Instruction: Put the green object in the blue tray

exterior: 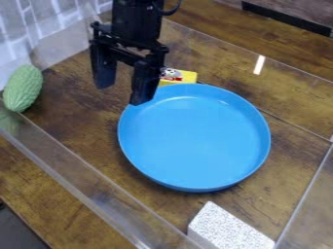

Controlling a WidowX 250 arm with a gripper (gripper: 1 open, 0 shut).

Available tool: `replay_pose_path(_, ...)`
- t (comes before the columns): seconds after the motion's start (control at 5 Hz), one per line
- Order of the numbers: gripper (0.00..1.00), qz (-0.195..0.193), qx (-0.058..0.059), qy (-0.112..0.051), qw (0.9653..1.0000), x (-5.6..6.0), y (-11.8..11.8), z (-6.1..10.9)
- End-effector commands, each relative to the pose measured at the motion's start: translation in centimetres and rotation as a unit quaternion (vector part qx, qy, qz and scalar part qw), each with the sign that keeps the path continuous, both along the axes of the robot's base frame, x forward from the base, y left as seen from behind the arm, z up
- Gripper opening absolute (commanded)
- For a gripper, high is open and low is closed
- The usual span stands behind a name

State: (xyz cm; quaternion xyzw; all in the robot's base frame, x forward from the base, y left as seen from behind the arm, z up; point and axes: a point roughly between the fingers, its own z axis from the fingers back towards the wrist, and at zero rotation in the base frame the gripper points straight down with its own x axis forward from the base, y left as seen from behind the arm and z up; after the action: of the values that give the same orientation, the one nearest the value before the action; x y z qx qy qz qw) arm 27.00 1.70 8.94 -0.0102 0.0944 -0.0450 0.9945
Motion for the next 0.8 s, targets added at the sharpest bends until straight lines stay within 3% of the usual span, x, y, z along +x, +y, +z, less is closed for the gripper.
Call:
replay_pose_path(0.0, 1.00, 0.002, 0.001, -0.011, 0.9999, 0.04, 0.72, 0.44)
replay_pose_path(0.6, 1.00, -0.008, -0.001, -0.001, 1.0000, -0.60, 1.63, -0.26)
